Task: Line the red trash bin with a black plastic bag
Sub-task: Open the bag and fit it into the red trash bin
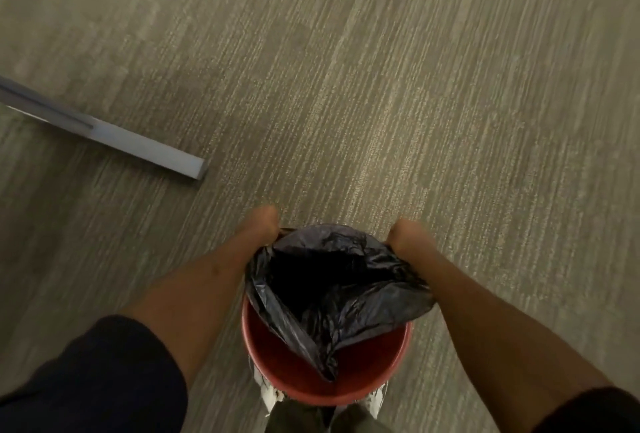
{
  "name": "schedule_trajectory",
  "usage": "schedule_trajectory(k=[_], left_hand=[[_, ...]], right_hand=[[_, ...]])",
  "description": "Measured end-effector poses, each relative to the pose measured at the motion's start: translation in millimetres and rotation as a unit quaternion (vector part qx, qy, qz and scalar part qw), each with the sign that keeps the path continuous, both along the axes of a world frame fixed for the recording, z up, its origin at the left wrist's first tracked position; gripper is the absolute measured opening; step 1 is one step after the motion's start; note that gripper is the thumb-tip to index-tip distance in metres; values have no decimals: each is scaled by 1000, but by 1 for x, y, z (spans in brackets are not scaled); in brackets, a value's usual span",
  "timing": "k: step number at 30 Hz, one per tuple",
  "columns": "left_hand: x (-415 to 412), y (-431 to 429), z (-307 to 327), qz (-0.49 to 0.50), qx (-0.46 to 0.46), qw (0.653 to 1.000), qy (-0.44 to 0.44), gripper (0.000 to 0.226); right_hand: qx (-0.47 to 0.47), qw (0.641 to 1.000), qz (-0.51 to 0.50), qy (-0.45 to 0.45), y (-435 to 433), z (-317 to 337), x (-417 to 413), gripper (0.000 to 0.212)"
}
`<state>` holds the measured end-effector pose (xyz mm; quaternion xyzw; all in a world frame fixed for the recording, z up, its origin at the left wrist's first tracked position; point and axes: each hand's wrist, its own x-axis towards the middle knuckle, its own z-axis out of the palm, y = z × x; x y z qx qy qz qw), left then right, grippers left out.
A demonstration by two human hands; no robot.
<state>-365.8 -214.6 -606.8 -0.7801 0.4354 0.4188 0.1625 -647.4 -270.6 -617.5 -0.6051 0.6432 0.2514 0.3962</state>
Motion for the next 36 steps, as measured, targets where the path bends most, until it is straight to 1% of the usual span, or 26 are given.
schedule_trajectory(k=[2,3,4,6,7,8,9,10,11,12,14,17,18,19,22,23,26,27,28,29,30,31,33,34,35,36], left_hand=[[6,7,-1,17,25,999,19,29],[9,11,2,47,32,998,33,38],[12,15,5,99,28,993,53,47],[14,24,17,217,-6,973,83,60],[13,29,23,250,-31,965,69,71],[9,36,28,251,-61,966,28,79],[3,46,35,229,-98,968,-32,83],[-7,58,43,198,-143,965,-92,83],[-19,71,52,171,-172,961,-129,80],[-33,83,60,158,-183,960,-141,77],[-61,102,70,176,-155,963,-137,76],[-91,111,69,238,-68,963,-108,70],[-97,111,67,250,-50,962,-102,64],[-100,112,65,257,-38,961,-99,55],[-99,116,58,269,-29,959,-84,32],[-96,119,57,283,-39,955,-79,29],[-85,122,52,355,-90,929,-59,25],[-82,123,51,389,-110,913,-51,24],[-81,124,50,435,-130,890,-43,24],[-79,126,49,494,-148,856,-30,22],[-78,128,49,561,-164,811,-15,18],[-76,130,49,627,-176,759,4,16],[-72,135,51,744,-182,641,49,19],[-69,137,52,781,-177,594,69,20],[-66,140,53,798,-170,572,85,18],[-62,144,52,798,-159,572,103,17]], right_hand=[[28,999,-10,-11,7,1,-1,28],[27,999,-26,-21,10,5,-1,32],[16,998,-57,-29,12,7,-2,41],[-16,989,-140,-36,20,18,-4,55],[-43,983,-177,-31,27,24,-5,62],[-78,977,-197,-10,37,31,-6,70],[-115,971,-208,27,49,38,-5,78],[-147,962,-219,66,62,47,-4,87],[-165,953,-233,99,76,55,-2,94],[-170,947,-246,119,89,63,0,98],[-163,936,-278,138,113,74,4,101],[-132,906,-380,131,143,79,3,101],[-111,893,-421,113,152,77,1,98],[-91,874,-471,84,160,73,-3,89],[-77,793,-604,-24,176,71,-10,32],[-81,775,-625,-42,179,71,-12,22],[-93,713,-687,-107,183,71,-17,7],[-92,686,-710,-130,183,72,-19,4],[-90,655,-735,-150,184,72,-21,6],[-87,625,-758,-165,186,73,-25,10],[-78,599,-778,-175,190,73,-29,14],[-60,582,-789,-185,194,75,-33,15],[-11,560,-802,-209,204,77,-38,12],[2,541,-813,-218,209,76,-40,14],[7,518,-825,-225,211,75,-40,17],[7,503,-834,-227,214,73,-39,22]])
